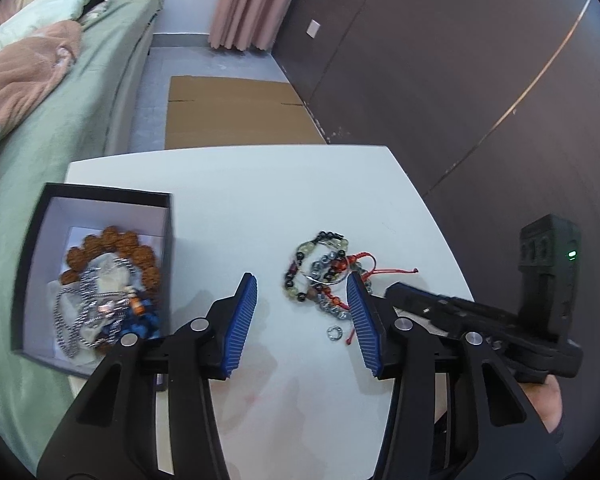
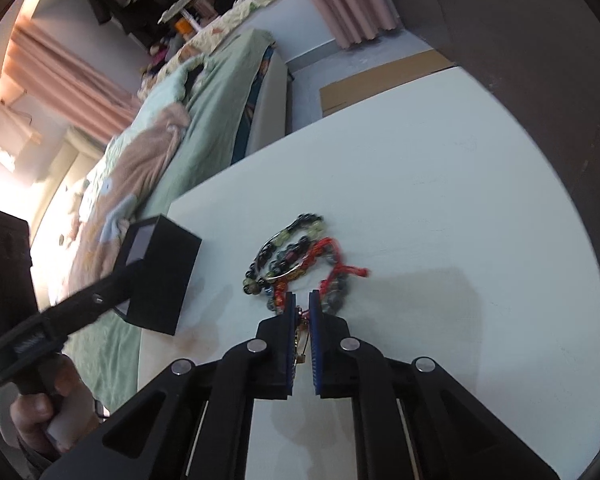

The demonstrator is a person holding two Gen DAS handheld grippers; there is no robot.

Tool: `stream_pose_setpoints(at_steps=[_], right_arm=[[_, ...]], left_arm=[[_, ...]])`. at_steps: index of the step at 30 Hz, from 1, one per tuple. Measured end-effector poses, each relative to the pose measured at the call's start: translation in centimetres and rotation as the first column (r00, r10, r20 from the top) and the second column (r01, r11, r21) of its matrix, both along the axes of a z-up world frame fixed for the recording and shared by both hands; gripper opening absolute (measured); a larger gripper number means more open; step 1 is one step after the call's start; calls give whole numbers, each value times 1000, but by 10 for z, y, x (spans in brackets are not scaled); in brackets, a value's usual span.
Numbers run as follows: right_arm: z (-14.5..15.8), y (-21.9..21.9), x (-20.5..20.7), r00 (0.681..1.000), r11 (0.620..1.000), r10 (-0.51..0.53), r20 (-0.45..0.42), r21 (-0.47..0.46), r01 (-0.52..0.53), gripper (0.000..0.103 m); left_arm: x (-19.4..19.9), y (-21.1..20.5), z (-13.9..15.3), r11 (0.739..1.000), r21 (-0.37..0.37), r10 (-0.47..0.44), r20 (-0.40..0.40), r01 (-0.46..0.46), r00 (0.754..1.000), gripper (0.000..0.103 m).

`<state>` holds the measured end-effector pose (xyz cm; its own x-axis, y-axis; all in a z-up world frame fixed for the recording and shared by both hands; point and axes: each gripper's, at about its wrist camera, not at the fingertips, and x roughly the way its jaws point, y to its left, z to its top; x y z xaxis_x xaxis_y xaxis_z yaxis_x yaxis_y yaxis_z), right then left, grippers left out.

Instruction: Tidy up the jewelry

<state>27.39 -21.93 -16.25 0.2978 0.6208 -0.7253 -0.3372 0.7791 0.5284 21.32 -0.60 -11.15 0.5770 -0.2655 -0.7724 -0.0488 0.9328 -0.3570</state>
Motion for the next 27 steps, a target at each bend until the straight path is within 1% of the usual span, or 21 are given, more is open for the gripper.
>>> stream_pose_setpoints(at_steps=[3,5,6,7,9,12,15,23,26,27], right_arm=[[5,-17,3,999,999,-46,4,30,46,7],[8,-27,5,997,996,-78,12,34,77,7],[9,-32,6,996,995,-91,11,38,91,7],[9,-36,8,995,994,-102,10,41,101,7],[9,-45,11,992,991,-123,2,48,122,7],[10,-58,14,989,988,-147,-5,57,147,7],[12,-66,15,987,985,-159,-5,63,159,7],[14,-72,15,986,984,-164,-6,74,164,7],[15,-73,15,986,983,-165,-6,76,165,7],[15,-72,15,986,983,-165,-7,75,165,7]], left_arm=[[9,-13,-7,999,30,-26,-17,26,1000,48],[14,-22,-11,997,61,-46,-24,47,999,57],[18,-27,-13,995,83,-57,-28,59,998,67],[19,-30,-14,993,99,-65,-27,67,998,73],[25,-39,-17,987,134,-87,-32,91,996,75],[34,-49,-27,977,173,-116,-58,124,992,76],[43,-55,-37,971,190,-129,-89,144,988,76],[55,-66,-49,950,243,-171,-122,196,978,76],[57,-65,-52,948,251,-168,-129,196,977,76],[59,-65,-52,948,252,-165,-131,194,978,73]])
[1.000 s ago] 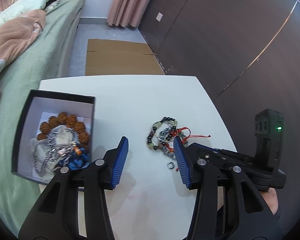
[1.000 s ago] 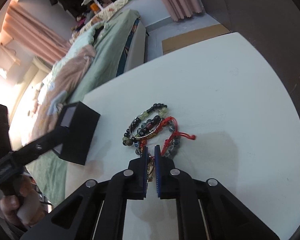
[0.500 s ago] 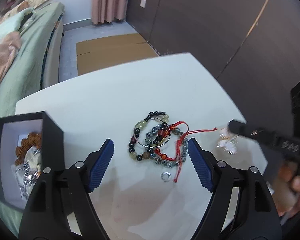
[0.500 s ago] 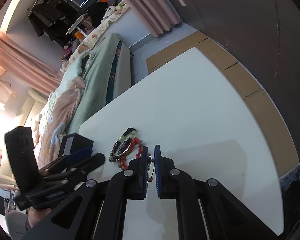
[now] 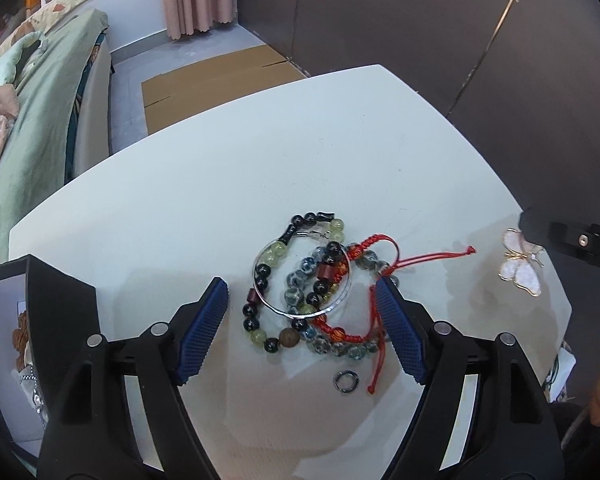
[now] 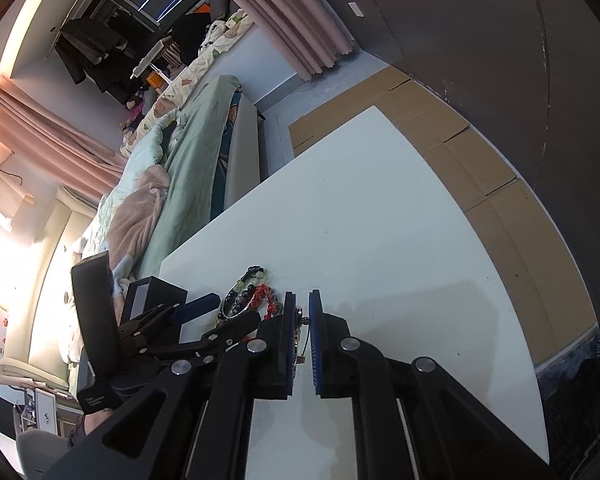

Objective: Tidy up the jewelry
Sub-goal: 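Grasp and lift the silver hoop bracelet with the left tool while the right tool holds its bracelet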

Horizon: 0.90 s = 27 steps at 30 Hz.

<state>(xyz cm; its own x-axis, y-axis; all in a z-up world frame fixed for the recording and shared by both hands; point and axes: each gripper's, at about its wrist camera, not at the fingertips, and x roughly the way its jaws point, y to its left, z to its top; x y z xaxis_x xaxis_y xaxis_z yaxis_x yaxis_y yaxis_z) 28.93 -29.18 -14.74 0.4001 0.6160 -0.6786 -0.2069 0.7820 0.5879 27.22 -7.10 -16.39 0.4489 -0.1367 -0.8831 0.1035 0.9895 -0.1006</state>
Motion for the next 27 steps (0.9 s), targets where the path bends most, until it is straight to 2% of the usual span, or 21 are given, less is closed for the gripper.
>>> stream_pose_setpoints(at_steps=[2,4,6,8,13,27], right_arm=[[0,0,0,1000,1000,-1,0,-2,1,7],[1,0,0,1000,1000,-3,0,-2,3,7],[1,-1,0,1000,1000,-3,-1,-3,3,7],[1,-1,0,1000,1000,-2,-2,-4,2,7],[0,1,0,1000,1000,-1,-1,-3,1,7],[5,6,-6,999,1000,20,26,7,-20,7]], left_arm=[[1,-1,1,1000,9,1,8,-1,1000,69],[5,-1,1,1000,23,5,14,-5,1000,57],[7,2,2,1000,17,14,13,-14,1000,50],[7,5,3,1000,-3,17,4,-17,1000,50],[-1,10,16,1000,-9,27,40,-27,999,50],[-35,27,76,999,-24,50,166,-47,985,50]])
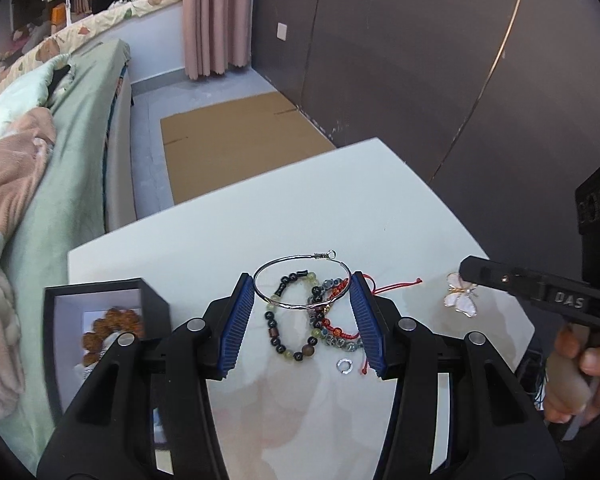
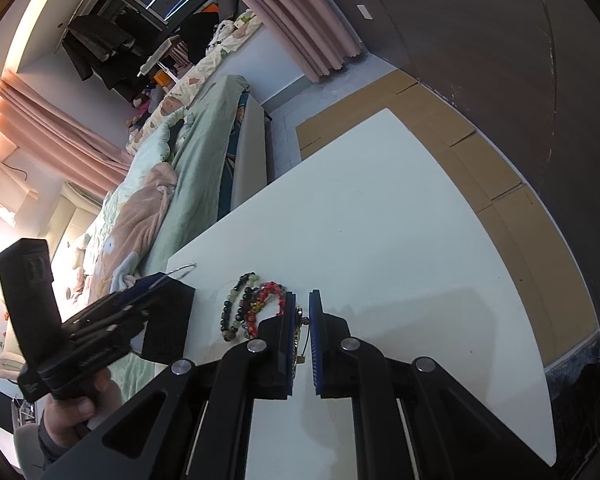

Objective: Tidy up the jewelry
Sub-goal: 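Grasp and lift the silver hoop bracelet with the left tool while the right tool holds its bracelet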

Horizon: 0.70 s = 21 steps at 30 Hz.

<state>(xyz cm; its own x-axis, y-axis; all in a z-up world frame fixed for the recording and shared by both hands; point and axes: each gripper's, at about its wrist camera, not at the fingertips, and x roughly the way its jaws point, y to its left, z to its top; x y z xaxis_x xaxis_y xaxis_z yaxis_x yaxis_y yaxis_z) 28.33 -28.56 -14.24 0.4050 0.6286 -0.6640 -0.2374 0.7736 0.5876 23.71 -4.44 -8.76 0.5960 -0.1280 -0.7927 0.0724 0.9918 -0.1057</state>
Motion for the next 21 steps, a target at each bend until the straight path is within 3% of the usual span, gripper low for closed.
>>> stream_pose_setpoints(at_steps=[18,20,21], right_arm=[[23,53,-5,993,996,88,80,26,-90,7],[26,61,-6,991,993,106,85,35,-110,7],[28,67,-8,989,992,121,88,37,-125,7]], left_arm=[[-44,79,35,982,-20,190,61,-189,980,51],[-49,88,35,979,-24,202,63,-201,977,62],[-53,92,35,978,-27,210,69,-208,975,79]])
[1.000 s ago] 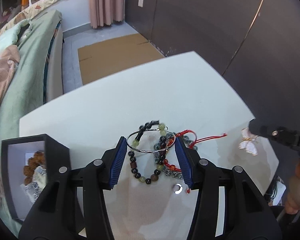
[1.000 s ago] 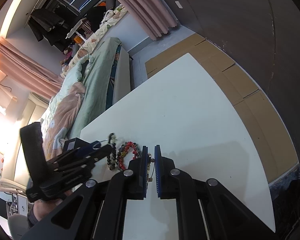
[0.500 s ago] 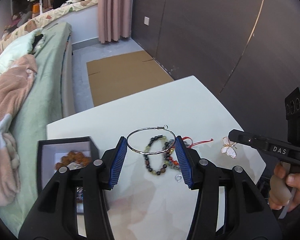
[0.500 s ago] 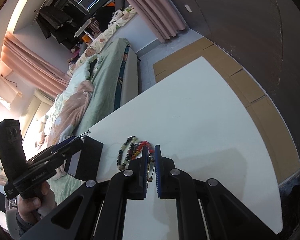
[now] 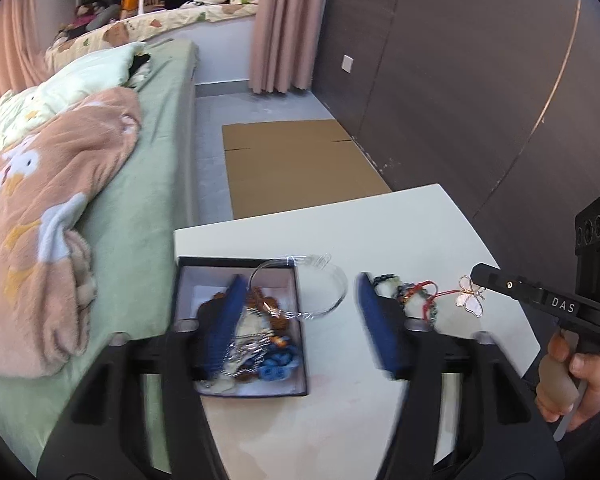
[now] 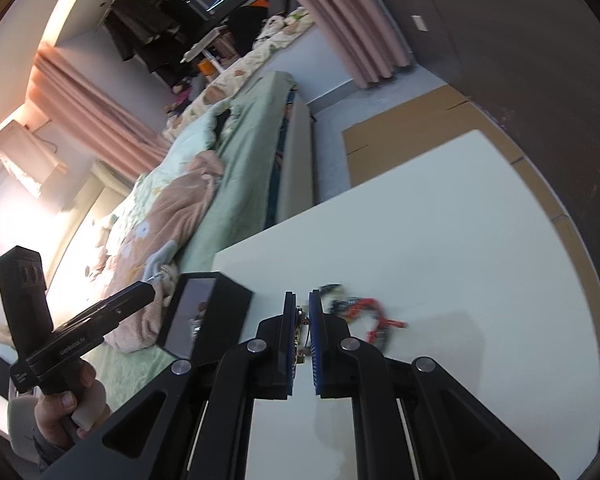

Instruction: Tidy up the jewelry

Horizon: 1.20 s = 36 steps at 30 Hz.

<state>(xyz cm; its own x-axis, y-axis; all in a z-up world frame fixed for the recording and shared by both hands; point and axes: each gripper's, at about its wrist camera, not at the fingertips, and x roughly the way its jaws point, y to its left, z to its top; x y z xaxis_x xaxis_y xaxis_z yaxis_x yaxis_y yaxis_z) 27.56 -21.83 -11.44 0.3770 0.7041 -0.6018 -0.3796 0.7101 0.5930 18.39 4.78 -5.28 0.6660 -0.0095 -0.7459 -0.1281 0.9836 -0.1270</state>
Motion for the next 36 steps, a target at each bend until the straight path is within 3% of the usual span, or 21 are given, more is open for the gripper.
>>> stream_pose_setpoints(at_steps=[1,10,22,25,27,30,36], right_arm=[[1,5,0,1000,1000,11,1,0,-11,7],[23,62,0,992,993,118,41,12,-119,7],[42,154,-6,957,959,282,74,17,-284,7],[47,171,-10,946,951,308,104,7,-310,16],[46,167,-10,956,961,274,108,4,-276,69],[43,154,-10,964,970,242,110,-23,-241,63],[46,100,-8,986,990,142,86,-37,-139,64]], left_arm=[[-3,4,0,1000,2,10,12,-10,1000,87],[-28,54,-4,988,-78,142,72,-136,987,88],[-70,107,-22,954,-128,282,71,-272,957,93],[-75,113,-23,950,-133,295,71,-284,953,94],[-78,116,-24,947,-135,303,67,-292,951,94],[-80,117,-25,942,-151,311,67,-299,948,94],[-71,95,-26,951,-163,277,66,-263,959,94]])
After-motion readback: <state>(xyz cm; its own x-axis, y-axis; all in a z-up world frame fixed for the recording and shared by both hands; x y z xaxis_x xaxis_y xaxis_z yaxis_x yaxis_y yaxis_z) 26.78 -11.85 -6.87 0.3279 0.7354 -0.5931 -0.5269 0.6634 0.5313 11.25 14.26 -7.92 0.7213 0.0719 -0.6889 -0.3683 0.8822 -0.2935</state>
